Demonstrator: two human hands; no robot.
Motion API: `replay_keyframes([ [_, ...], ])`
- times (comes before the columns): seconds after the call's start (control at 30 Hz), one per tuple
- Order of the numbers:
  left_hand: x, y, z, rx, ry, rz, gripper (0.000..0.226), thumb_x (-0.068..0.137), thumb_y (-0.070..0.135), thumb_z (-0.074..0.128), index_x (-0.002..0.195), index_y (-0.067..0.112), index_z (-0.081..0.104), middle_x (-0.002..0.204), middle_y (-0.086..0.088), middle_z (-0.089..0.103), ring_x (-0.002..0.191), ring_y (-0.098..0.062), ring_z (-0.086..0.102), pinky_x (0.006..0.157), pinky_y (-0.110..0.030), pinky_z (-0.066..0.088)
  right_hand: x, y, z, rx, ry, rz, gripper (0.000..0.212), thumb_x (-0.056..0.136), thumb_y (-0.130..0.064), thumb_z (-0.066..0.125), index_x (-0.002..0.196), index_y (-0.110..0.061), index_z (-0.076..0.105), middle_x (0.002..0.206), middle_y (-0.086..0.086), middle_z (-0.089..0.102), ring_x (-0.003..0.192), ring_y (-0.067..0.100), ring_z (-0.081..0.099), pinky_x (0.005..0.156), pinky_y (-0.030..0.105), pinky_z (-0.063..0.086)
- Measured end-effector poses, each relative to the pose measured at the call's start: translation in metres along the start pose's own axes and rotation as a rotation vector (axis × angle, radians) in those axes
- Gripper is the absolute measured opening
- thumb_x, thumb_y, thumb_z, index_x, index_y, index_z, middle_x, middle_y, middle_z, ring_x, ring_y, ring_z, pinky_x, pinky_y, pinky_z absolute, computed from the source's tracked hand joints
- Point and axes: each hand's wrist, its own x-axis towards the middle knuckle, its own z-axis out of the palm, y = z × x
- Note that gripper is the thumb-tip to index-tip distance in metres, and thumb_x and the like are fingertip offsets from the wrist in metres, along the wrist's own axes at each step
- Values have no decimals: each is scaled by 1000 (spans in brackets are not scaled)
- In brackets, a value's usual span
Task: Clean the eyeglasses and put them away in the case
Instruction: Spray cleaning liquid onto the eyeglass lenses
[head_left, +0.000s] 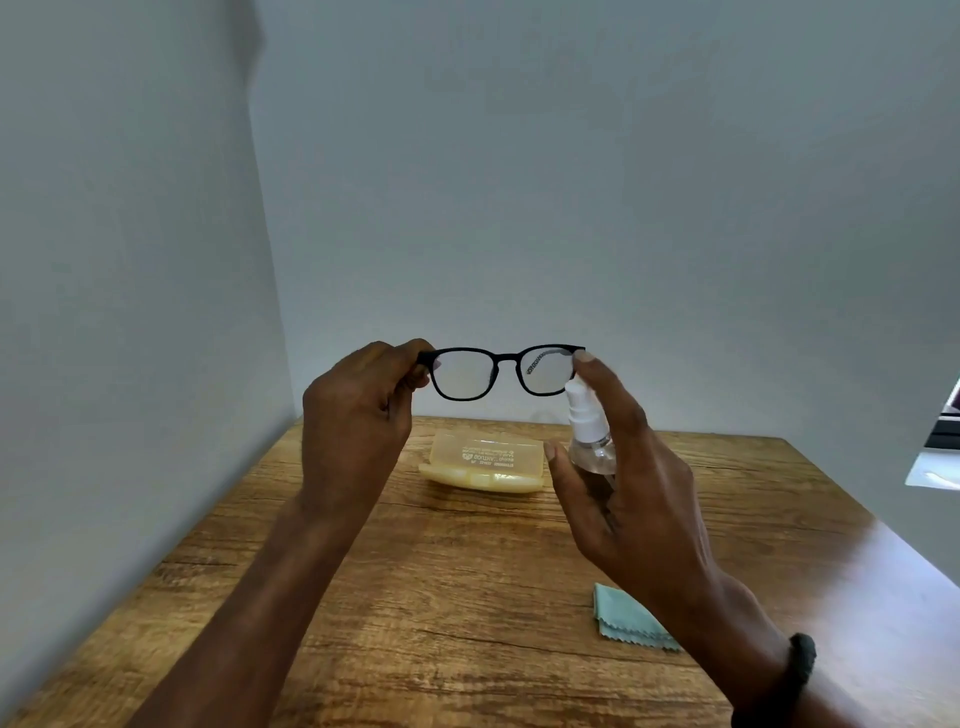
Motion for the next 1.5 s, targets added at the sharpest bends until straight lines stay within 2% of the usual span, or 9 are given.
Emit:
replay_keyframes([
  [0.07,-2,4,3,97,-48,74,16,94,6,66,106,8,76,85,-3,74,75,-19,70,64,-41,59,0,1,-2,-46,43,34,62,94,-34,63,149,-18,37,95,-14,55,57,-2,51,54,8,43],
  [0.23,-9,17,11,198,-137,189,21,96,14,58,108,8,75,87,-5,73,76,-24,69,56,-43,57,7,6,-10,-186,204,9,22,90,-29,75,97,-9,68,79,-9,55,58,9,48,46,29,43],
  [0.5,-13,34,17,214,-151,260,13,96,9,68,107,10,75,85,-5,72,74,-24,66,54,-42,54,9,9,-17,-314,87,1,25,84,-17,80,108,-15,74,86,-4,63,61,13,54,45,32,48],
  [0.73,-16,33,21,156,-102,340,23,96,14,65,117,9,74,91,-6,75,80,-24,71,60,-41,59,10,16,-13,-385,46,-11,19,79,-18,79,96,-17,70,85,-6,62,59,12,52,44,27,45],
  [0.83,-18,32,23,-56,-100,73,34,98,26,66,131,19,60,88,6,74,71,-6,70,64,-22,57,16,27,-13,-367,101,35,13,81,-17,76,84,-22,63,79,-10,56,56,12,49,45,24,40],
  [0.93,-20,25,27,-251,-55,-196,23,98,32,66,117,25,55,74,11,68,55,-9,66,53,-21,52,33,41,-11,-254,194,109,24,84,-17,73,75,-25,53,73,-10,53,56,14,47,48,27,38],
  [1.03,-25,20,34,-353,-97,-327,8,98,31,67,98,23,66,68,8,69,50,-12,64,48,-20,50,51,48,-1,-50,245,188,15,84,-12,75,77,-10,62,70,0,59,59,22,53,53,37,44],
  [1.27,-28,25,43,-960,-278,-984,27,92,32,71,115,18,73,102,-2,80,66,-8,66,50,-21,49,67,27,12,579,165,372,8,85,-16,77,92,-19,74,68,-3,71,58,14,64,57,31,54],
  [1.5,-23,30,41,-1264,-308,-1026,41,83,33,77,121,20,72,115,-8,77,71,-8,67,55,-20,52,64,20,9,946,103,463,15,86,-12,75,99,-5,72,75,6,66,56,22,59,55,31,52],
])
